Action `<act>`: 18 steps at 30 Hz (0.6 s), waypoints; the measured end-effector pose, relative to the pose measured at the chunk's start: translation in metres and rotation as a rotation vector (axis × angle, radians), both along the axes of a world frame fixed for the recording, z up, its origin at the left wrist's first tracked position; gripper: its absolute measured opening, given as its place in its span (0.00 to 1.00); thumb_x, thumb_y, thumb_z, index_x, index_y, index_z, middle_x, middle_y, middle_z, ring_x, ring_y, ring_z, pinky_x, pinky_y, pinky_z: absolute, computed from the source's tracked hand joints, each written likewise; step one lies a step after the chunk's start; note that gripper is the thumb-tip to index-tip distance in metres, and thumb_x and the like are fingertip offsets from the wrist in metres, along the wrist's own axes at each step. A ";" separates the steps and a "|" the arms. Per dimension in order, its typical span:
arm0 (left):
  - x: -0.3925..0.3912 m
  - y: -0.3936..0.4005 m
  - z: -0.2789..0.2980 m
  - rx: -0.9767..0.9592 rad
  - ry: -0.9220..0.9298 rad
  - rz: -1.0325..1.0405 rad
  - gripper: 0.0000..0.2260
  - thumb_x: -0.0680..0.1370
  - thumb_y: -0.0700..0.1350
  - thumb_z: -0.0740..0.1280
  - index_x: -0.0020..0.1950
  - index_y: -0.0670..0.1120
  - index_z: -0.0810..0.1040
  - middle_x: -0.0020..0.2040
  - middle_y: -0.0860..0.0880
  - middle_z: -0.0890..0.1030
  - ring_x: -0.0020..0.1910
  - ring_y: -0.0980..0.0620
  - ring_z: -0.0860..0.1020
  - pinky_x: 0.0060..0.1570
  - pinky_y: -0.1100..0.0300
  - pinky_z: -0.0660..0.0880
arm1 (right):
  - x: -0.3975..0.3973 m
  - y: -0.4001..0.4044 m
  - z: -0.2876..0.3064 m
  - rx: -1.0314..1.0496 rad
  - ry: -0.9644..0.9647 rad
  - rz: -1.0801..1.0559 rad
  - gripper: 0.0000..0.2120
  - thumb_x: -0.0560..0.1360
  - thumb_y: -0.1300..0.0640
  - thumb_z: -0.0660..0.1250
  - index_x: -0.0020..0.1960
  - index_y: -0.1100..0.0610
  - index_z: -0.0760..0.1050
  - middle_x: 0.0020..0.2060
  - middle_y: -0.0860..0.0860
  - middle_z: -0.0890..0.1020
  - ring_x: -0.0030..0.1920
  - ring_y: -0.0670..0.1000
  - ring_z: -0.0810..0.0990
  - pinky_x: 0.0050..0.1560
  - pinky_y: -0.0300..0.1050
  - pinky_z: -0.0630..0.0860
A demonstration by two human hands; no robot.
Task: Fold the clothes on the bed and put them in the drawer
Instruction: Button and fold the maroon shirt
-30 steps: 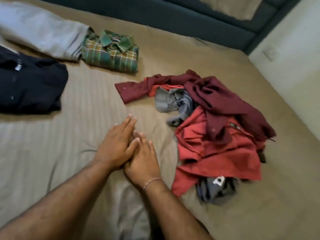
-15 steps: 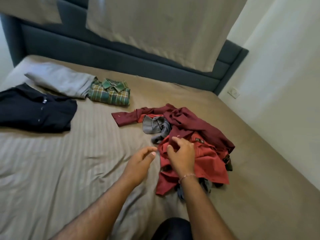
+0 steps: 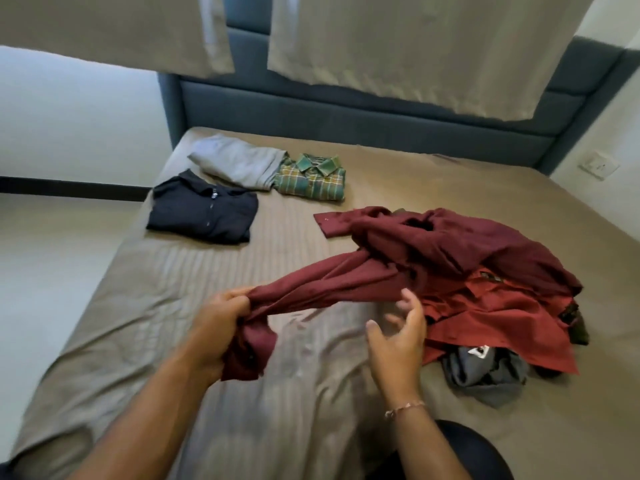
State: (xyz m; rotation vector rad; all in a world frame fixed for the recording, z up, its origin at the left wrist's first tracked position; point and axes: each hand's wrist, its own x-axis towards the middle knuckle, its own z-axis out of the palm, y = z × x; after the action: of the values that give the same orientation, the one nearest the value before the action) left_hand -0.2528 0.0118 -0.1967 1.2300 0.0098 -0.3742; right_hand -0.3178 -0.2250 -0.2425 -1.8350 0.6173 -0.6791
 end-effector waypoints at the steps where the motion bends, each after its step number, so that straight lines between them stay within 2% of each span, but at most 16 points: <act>1: -0.013 0.023 0.007 -0.049 0.029 0.045 0.21 0.75 0.31 0.53 0.37 0.41 0.85 0.24 0.46 0.70 0.19 0.55 0.66 0.20 0.68 0.62 | 0.006 0.003 -0.002 -0.262 0.091 0.001 0.39 0.70 0.61 0.75 0.78 0.48 0.65 0.74 0.56 0.68 0.70 0.59 0.71 0.69 0.43 0.69; 2: -0.024 0.043 0.015 -0.111 0.057 0.075 0.16 0.73 0.35 0.57 0.36 0.41 0.84 0.24 0.47 0.69 0.18 0.55 0.65 0.20 0.70 0.62 | 0.012 0.007 -0.006 -0.522 0.188 0.002 0.43 0.69 0.55 0.74 0.81 0.48 0.61 0.79 0.56 0.60 0.75 0.61 0.64 0.74 0.52 0.65; 3: -0.035 0.064 0.022 -0.180 0.072 0.108 0.10 0.68 0.40 0.62 0.37 0.42 0.83 0.24 0.46 0.69 0.18 0.54 0.65 0.21 0.69 0.64 | 0.019 0.017 -0.004 -0.690 0.253 0.010 0.42 0.69 0.49 0.70 0.82 0.46 0.60 0.81 0.56 0.57 0.77 0.61 0.61 0.75 0.60 0.61; 4: -0.040 0.082 0.024 -0.201 0.061 0.159 0.10 0.62 0.43 0.68 0.39 0.42 0.84 0.26 0.43 0.71 0.20 0.51 0.68 0.22 0.67 0.66 | 0.028 0.025 -0.008 -0.753 0.286 0.042 0.37 0.70 0.46 0.64 0.80 0.44 0.64 0.81 0.55 0.60 0.76 0.61 0.63 0.75 0.63 0.61; 5: -0.045 0.097 0.024 -0.154 0.042 0.218 0.13 0.58 0.44 0.70 0.40 0.43 0.85 0.29 0.42 0.75 0.24 0.49 0.72 0.23 0.65 0.69 | 0.036 0.036 -0.010 -0.734 0.301 0.096 0.32 0.71 0.46 0.60 0.76 0.44 0.71 0.77 0.54 0.68 0.73 0.60 0.68 0.73 0.63 0.64; 7: -0.041 0.128 0.004 0.152 -0.004 0.353 0.11 0.67 0.38 0.67 0.46 0.43 0.87 0.37 0.42 0.83 0.36 0.44 0.78 0.31 0.62 0.75 | 0.048 0.064 -0.011 -0.568 0.340 0.281 0.24 0.71 0.52 0.59 0.65 0.46 0.80 0.62 0.53 0.83 0.61 0.61 0.80 0.62 0.55 0.75; 8: -0.037 0.139 -0.007 0.415 -0.038 0.403 0.13 0.72 0.37 0.65 0.50 0.45 0.87 0.40 0.44 0.85 0.41 0.45 0.79 0.36 0.60 0.77 | 0.050 0.079 -0.015 -0.503 0.365 0.365 0.22 0.71 0.56 0.61 0.63 0.48 0.82 0.56 0.55 0.86 0.56 0.63 0.82 0.55 0.54 0.77; 9: -0.033 0.145 -0.019 0.681 -0.080 0.429 0.14 0.74 0.40 0.64 0.54 0.49 0.86 0.46 0.47 0.86 0.46 0.45 0.80 0.45 0.56 0.80 | 0.047 0.095 -0.019 -0.483 0.389 0.435 0.23 0.71 0.60 0.63 0.64 0.50 0.81 0.53 0.58 0.86 0.55 0.64 0.82 0.53 0.53 0.78; 11: -0.034 0.148 -0.037 1.053 -0.195 0.420 0.19 0.71 0.48 0.67 0.62 0.55 0.82 0.61 0.50 0.81 0.61 0.46 0.78 0.67 0.48 0.74 | 0.032 0.129 -0.029 -0.489 0.388 0.553 0.27 0.68 0.63 0.62 0.65 0.53 0.81 0.53 0.60 0.85 0.54 0.65 0.82 0.54 0.53 0.77; 12: -0.037 0.145 -0.042 1.079 -0.248 0.418 0.21 0.71 0.49 0.68 0.65 0.55 0.81 0.64 0.50 0.78 0.66 0.48 0.75 0.72 0.48 0.71 | 0.020 0.146 -0.038 -0.514 0.364 0.615 0.28 0.66 0.61 0.61 0.65 0.54 0.81 0.51 0.60 0.85 0.53 0.64 0.82 0.53 0.53 0.78; 13: -0.038 0.140 -0.049 1.019 -0.303 0.386 0.22 0.71 0.50 0.68 0.65 0.54 0.80 0.65 0.52 0.78 0.67 0.51 0.74 0.73 0.50 0.70 | 0.006 0.158 -0.045 -0.541 0.319 0.683 0.29 0.63 0.60 0.60 0.63 0.55 0.82 0.49 0.59 0.85 0.51 0.63 0.83 0.51 0.51 0.78; 15: -0.044 0.122 -0.056 0.894 -0.357 0.204 0.23 0.73 0.49 0.70 0.69 0.55 0.78 0.65 0.55 0.77 0.66 0.58 0.74 0.73 0.54 0.70 | -0.025 0.177 -0.059 -0.542 0.226 0.833 0.26 0.62 0.57 0.57 0.57 0.53 0.82 0.44 0.54 0.85 0.45 0.57 0.84 0.45 0.48 0.79; 16: -0.046 0.118 -0.065 0.890 -0.353 0.096 0.25 0.75 0.48 0.72 0.73 0.54 0.75 0.69 0.54 0.76 0.68 0.59 0.73 0.74 0.55 0.68 | -0.038 0.185 -0.063 -0.526 0.200 0.922 0.22 0.62 0.56 0.56 0.53 0.50 0.79 0.42 0.51 0.83 0.44 0.55 0.82 0.44 0.48 0.78; 18: -0.048 0.115 -0.084 1.043 -0.317 -0.034 0.34 0.77 0.52 0.73 0.81 0.53 0.64 0.76 0.52 0.71 0.75 0.54 0.68 0.76 0.50 0.66 | -0.052 0.191 -0.064 -0.545 0.214 1.126 0.14 0.63 0.56 0.57 0.47 0.48 0.72 0.42 0.50 0.80 0.45 0.54 0.79 0.46 0.50 0.77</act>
State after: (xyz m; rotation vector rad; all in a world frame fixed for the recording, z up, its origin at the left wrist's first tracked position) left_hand -0.3004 0.1269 -0.2803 2.3140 -0.1004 -0.1862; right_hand -0.3700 -0.0341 -0.3063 -2.3657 -0.5584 0.1440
